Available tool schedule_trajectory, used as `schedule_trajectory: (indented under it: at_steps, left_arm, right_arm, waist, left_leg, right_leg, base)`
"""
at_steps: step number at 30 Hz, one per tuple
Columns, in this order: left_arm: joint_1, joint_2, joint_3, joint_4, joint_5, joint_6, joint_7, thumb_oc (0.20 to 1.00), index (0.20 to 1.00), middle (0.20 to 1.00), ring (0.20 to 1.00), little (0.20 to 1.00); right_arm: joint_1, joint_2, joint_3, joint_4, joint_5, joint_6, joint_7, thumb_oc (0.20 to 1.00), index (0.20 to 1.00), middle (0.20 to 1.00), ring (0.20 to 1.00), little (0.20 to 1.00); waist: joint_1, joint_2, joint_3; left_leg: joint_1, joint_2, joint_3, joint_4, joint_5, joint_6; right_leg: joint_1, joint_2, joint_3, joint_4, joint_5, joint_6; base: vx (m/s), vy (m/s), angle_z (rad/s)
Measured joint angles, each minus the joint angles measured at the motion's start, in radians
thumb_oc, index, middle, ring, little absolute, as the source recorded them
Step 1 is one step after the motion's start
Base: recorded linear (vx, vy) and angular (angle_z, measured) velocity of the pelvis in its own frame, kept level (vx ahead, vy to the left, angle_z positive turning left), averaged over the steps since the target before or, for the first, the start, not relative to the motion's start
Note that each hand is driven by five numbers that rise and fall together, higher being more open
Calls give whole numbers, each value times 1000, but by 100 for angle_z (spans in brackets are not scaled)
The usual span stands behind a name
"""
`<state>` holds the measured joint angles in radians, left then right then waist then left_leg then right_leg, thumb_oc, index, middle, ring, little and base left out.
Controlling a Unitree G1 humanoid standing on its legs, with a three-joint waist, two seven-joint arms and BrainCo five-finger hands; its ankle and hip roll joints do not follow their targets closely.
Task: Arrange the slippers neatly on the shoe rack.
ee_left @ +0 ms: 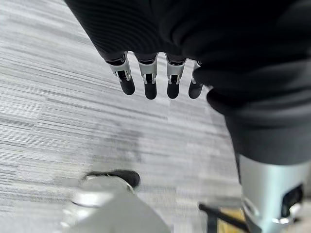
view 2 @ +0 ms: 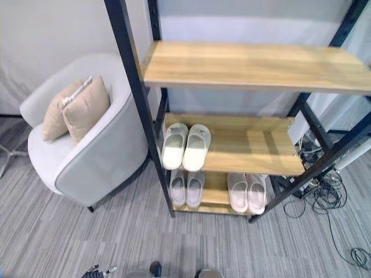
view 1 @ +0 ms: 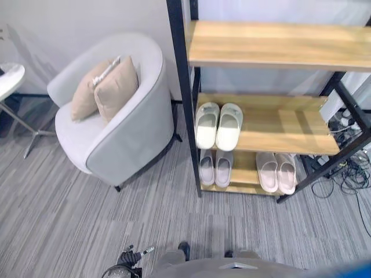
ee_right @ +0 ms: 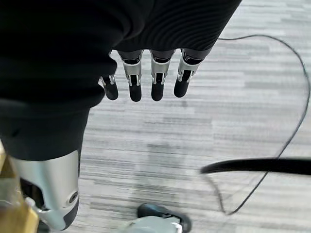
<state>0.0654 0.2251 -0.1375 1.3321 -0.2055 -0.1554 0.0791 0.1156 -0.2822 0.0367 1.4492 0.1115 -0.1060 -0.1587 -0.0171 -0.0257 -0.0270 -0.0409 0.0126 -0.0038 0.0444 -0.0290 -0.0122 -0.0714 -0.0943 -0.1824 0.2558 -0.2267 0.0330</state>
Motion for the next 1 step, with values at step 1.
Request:
schedule_trajectory:
  at_steps: [1]
  left_arm:
    - [-9, -3, -21, -1, 17, 11, -12, 1000, 1000, 1000, 1000, 1000]
  right_arm:
    - [5, -5, 4, -1, -5, 14, 7, 1000, 1000, 1000, 1000, 1000]
  waist:
    - [-5, 5, -24]
  left_leg:
    - [49, 5, 2, -47, 11, 0]
  right_leg:
    - [51, 9, -2, -54, 20, 1]
  base:
    - [135, -73, -12]
